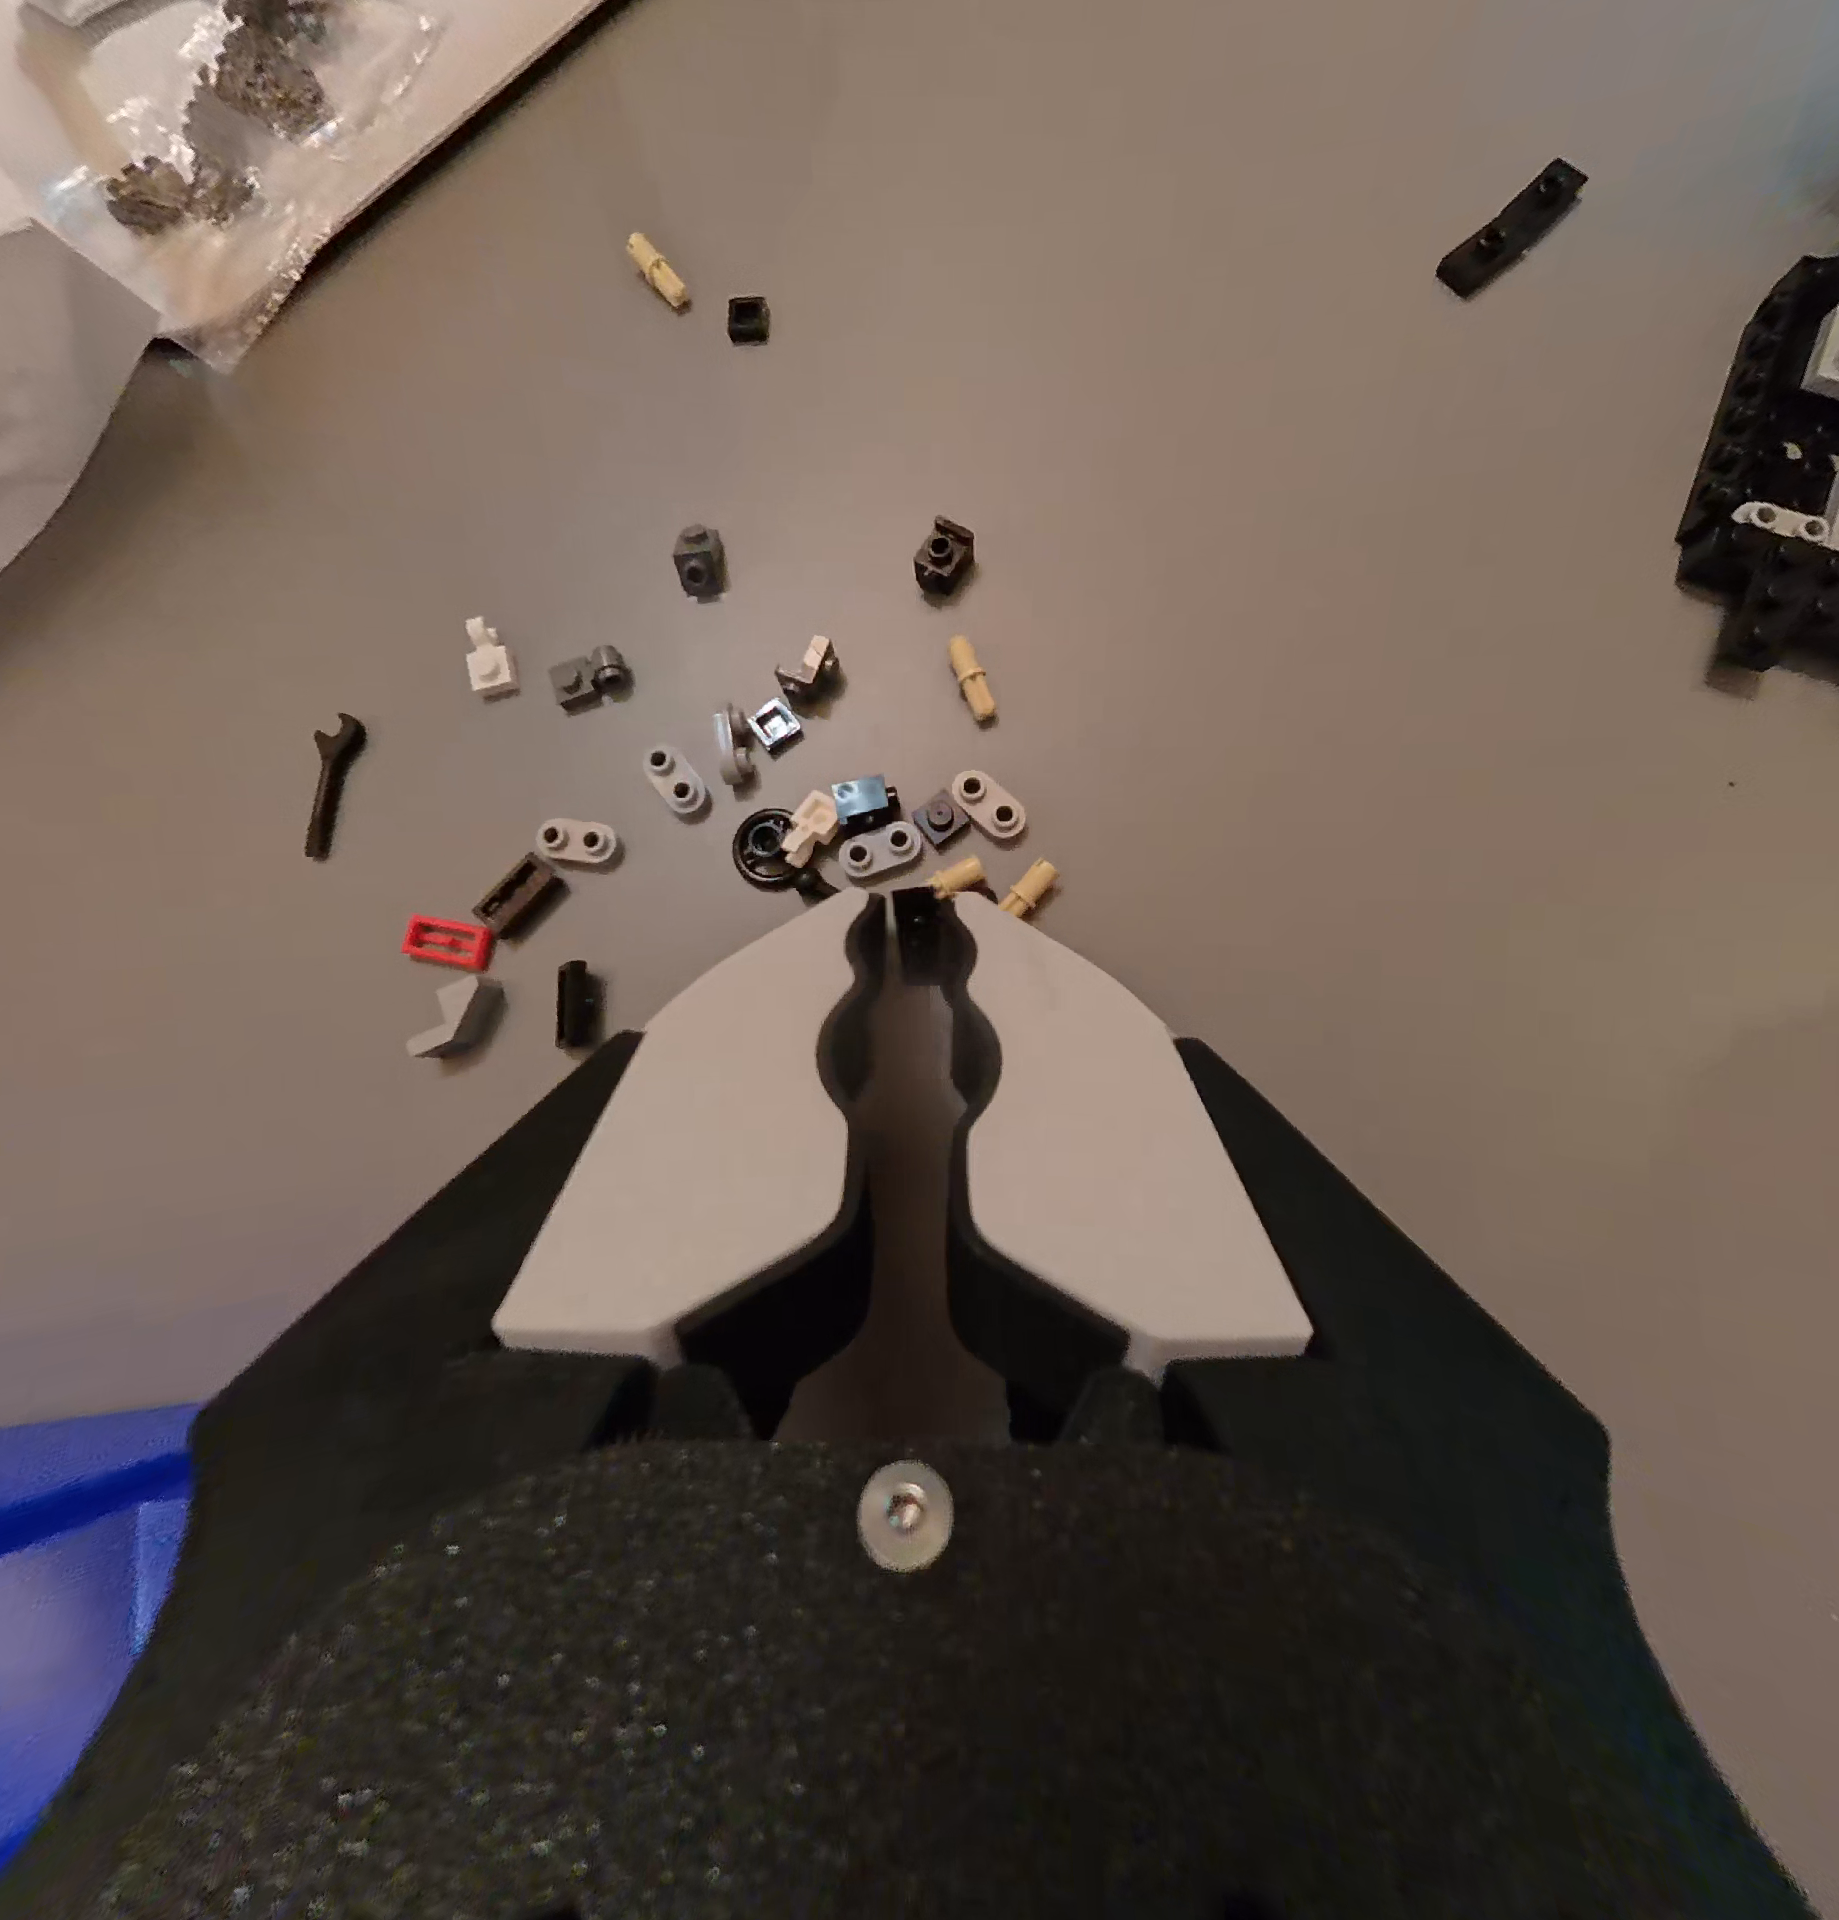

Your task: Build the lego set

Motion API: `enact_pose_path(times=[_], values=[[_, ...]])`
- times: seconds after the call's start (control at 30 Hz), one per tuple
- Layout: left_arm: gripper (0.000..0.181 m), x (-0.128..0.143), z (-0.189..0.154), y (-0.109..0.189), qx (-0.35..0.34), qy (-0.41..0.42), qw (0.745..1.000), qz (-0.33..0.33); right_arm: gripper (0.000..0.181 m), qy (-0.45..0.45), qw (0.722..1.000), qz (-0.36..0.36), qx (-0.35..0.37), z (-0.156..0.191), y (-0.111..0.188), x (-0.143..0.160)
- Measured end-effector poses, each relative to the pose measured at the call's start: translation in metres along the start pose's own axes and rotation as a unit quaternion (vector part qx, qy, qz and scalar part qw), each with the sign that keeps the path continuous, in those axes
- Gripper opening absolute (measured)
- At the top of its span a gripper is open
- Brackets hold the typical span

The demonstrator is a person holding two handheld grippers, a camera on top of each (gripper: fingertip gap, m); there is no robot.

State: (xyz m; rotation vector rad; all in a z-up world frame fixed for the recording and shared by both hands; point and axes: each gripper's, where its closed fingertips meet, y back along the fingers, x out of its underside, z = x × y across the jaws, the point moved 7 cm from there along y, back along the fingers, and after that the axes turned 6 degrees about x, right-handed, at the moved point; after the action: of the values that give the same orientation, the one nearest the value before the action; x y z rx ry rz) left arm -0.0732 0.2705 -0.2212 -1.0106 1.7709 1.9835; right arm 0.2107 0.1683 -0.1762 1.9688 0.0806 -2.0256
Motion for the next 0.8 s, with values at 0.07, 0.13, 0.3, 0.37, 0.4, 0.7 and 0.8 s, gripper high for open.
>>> enact_pose_path(times=[0.07, 0.13, 0.3, 0.37, 0.4, 0.7, 0.8], values=[[0.017, -0.002, 0.001, 0.002, 0.000, 0.001, 1.000, -0.008, 0.000, 0.003, 1.000, 0.000, -0.003, 0.002, 0.000, 0.000], [0.022, -0.006, 0.001, 0.003, 0.000, 0.002, 1.000, -0.029, 0.000, 0.007, 1.000, 0.000, -0.005, 0.003, 0.000, -0.001], [0.027, -0.008, 0.003, -0.010, 0.003, 0.010, 1.000, -0.028, 0.000, 0.004, 1.000, 0.004, -0.011, 0.004, -0.002, 0.000], [0.023, -0.010, 0.004, -0.013, -0.004, 0.005, 1.000, -0.024, 0.000, 0.006, 1.000, 0.005, -0.014, 0.005, -0.002, 0.000], [0.017, -0.011, 0.004, -0.013, -0.006, 0.001, 1.000, -0.018, 0.000, 0.007, 1.000, 0.006, -0.015, 0.006, -0.002, 0.000], [0.006, -0.005, -0.002, -0.006, -0.016, -0.024, 1.000, 0.008, 0.000, 0.005, 1.000, 0.010, -0.023, 0.007, -0.002, 0.001], [0.006, -0.006, -0.003, 0.001, -0.017, -0.023, 1.000, -0.003, 0.000, 0.006, 1.000, 0.011, -0.024, 0.008, -0.002, 0.001]])
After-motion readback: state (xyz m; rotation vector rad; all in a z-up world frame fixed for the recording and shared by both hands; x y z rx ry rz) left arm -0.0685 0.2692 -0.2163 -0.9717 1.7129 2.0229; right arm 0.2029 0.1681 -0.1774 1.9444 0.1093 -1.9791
